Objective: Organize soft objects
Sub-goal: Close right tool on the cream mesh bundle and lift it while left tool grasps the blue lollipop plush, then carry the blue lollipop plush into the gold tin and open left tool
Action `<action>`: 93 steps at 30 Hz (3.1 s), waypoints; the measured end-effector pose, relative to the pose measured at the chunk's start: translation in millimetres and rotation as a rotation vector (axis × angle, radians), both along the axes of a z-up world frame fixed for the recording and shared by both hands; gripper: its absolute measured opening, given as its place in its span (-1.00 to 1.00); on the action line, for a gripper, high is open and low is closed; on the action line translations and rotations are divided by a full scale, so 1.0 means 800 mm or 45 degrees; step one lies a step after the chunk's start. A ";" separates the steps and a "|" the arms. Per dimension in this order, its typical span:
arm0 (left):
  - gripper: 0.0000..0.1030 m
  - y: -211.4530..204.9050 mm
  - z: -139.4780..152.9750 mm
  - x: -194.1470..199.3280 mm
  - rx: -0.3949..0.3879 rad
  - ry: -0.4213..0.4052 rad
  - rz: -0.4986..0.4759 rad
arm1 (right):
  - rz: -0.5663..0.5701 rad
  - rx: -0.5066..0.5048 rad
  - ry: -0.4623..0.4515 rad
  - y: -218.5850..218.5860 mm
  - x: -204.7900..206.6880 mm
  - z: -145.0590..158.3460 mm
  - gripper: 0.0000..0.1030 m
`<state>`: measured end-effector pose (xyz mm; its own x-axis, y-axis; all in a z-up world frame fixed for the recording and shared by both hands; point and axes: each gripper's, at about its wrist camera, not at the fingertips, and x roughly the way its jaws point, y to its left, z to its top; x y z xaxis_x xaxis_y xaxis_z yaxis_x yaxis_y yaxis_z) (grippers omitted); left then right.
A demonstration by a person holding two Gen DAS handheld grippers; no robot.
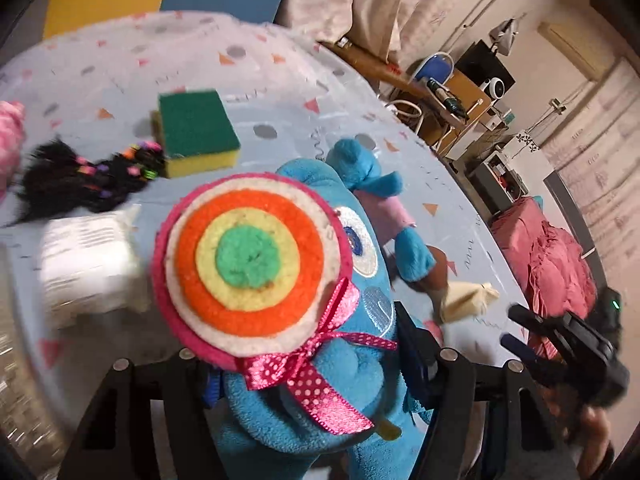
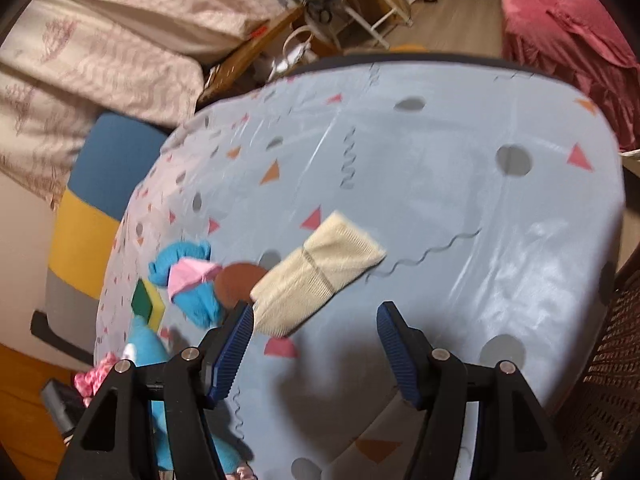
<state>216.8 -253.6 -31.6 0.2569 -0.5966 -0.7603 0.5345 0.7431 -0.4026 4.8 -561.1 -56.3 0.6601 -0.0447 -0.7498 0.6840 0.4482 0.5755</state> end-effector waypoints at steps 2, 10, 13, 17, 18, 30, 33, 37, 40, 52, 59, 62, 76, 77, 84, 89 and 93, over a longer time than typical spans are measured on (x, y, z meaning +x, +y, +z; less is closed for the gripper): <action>0.33 0.017 0.018 -0.016 -0.012 -0.051 -0.011 | 0.026 0.023 0.012 0.003 0.006 -0.004 0.26; 0.34 0.081 0.069 -0.073 -0.099 -0.144 -0.012 | -0.053 0.198 0.091 -0.023 0.037 -0.040 0.27; 0.34 0.108 0.079 -0.093 -0.127 -0.147 0.008 | -0.077 0.213 0.096 -0.031 0.048 -0.048 0.28; 0.34 0.142 0.085 -0.117 -0.150 -0.152 0.054 | -0.055 0.098 0.153 -0.032 0.073 -0.042 0.32; 0.34 0.149 0.086 -0.122 -0.154 -0.153 0.065 | -0.046 0.072 0.170 -0.032 0.079 -0.041 0.32; 0.35 0.225 0.096 -0.166 -0.186 -0.175 0.175 | 0.270 -0.414 0.450 0.029 0.110 -0.008 -0.10; 0.35 0.247 0.095 -0.176 -0.200 -0.170 0.215 | 0.336 -0.509 0.436 0.055 0.096 0.015 -0.09; 0.35 0.279 0.098 -0.185 -0.213 -0.173 0.283 | 0.548 -0.557 0.444 0.104 0.097 0.008 -0.09; 0.35 0.305 0.103 -0.193 -0.211 -0.191 0.342 | 0.678 -0.621 0.562 0.137 0.106 -0.025 -0.02; 0.35 0.438 0.102 -0.220 -0.234 -0.207 0.683 | 0.677 -0.621 0.541 0.126 0.110 -0.043 0.02; 0.35 0.526 0.097 -0.248 -0.178 -0.230 0.896 | 0.699 -0.693 0.545 0.143 0.109 -0.043 0.02; 0.35 0.562 0.099 -0.257 -0.119 -0.260 0.969 | 0.706 -0.706 0.547 0.145 0.113 -0.045 0.02; 0.37 0.686 0.032 -0.208 0.315 -0.108 1.127 | 0.723 -0.770 0.562 0.160 0.112 -0.045 0.00; 0.38 0.690 0.025 -0.201 0.337 -0.093 1.152 | 0.719 -0.767 0.559 0.160 0.111 -0.045 0.00; 0.51 0.690 0.005 -0.179 0.379 -0.081 1.233 | 0.721 -0.769 0.554 0.160 0.111 -0.045 0.00; 0.61 0.681 0.030 -0.201 0.395 -0.209 1.354 | 0.740 -0.817 0.566 0.166 0.113 -0.046 0.00; 0.66 0.664 0.061 -0.227 0.327 -0.313 1.370 | 0.735 -0.831 0.566 0.170 0.112 -0.046 0.00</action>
<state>35.4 277.4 17.5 0.7014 0.1908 -0.6867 -0.3884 0.9102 -0.1439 94.8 -425.5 -93.1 0.3740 -0.2977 -0.8784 0.3538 0.9213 -0.1617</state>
